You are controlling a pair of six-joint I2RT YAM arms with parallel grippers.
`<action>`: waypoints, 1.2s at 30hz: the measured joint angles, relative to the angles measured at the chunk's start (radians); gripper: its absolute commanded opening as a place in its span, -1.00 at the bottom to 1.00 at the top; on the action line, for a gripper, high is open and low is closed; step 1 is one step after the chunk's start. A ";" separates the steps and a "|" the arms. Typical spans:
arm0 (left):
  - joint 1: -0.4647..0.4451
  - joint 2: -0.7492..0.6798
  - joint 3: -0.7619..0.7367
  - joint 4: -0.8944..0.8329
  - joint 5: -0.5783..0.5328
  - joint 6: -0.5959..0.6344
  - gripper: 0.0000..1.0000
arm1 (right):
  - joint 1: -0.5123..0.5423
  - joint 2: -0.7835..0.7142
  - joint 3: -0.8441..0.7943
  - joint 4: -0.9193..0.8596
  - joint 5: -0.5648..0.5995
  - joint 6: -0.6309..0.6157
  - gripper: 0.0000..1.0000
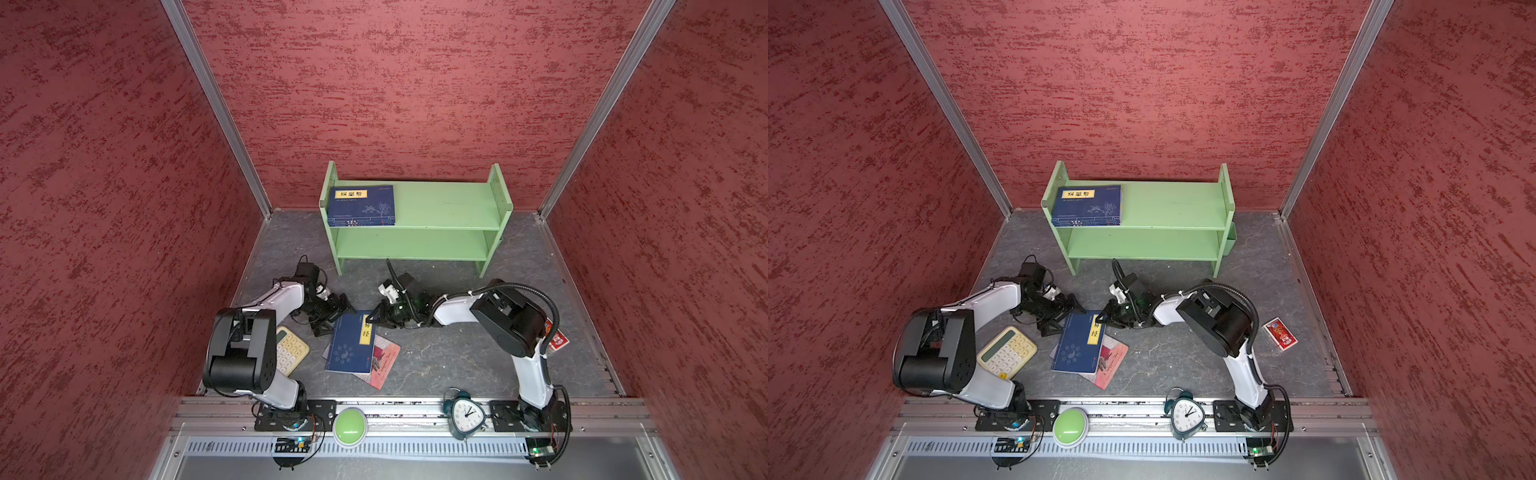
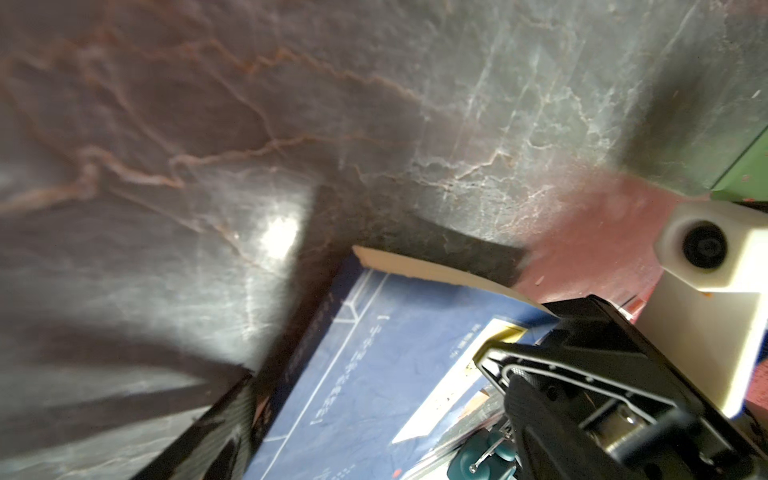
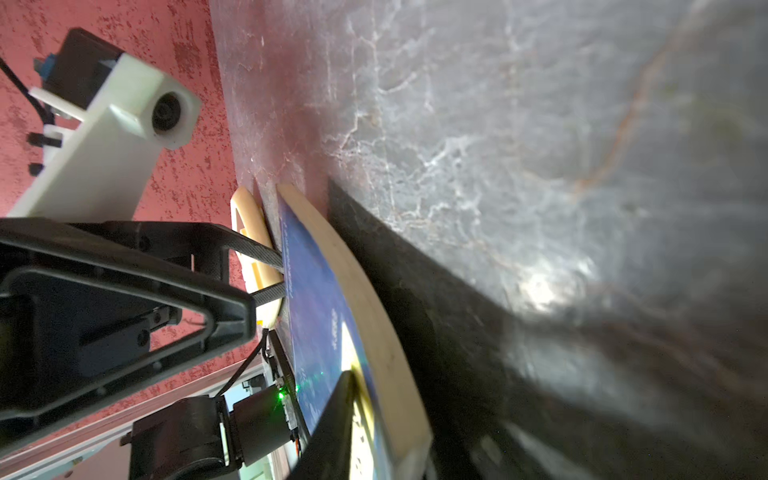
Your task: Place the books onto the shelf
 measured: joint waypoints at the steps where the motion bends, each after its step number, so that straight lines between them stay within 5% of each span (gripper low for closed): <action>1: 0.000 -0.005 -0.005 0.004 0.004 0.000 0.90 | -0.001 -0.002 -0.003 0.012 -0.003 0.000 -0.79; 13: 0.017 -0.135 0.002 -0.006 0.020 0.012 0.95 | -0.013 -0.116 -0.061 0.071 0.000 -0.003 -0.99; 22: 0.058 -0.227 0.146 -0.061 0.033 0.104 0.97 | -0.016 -0.217 -0.111 0.081 -0.037 0.016 -0.99; 36: 0.104 -0.334 0.345 -0.091 0.303 0.272 0.99 | -0.017 -0.491 -0.109 -0.144 -0.053 -0.063 -0.99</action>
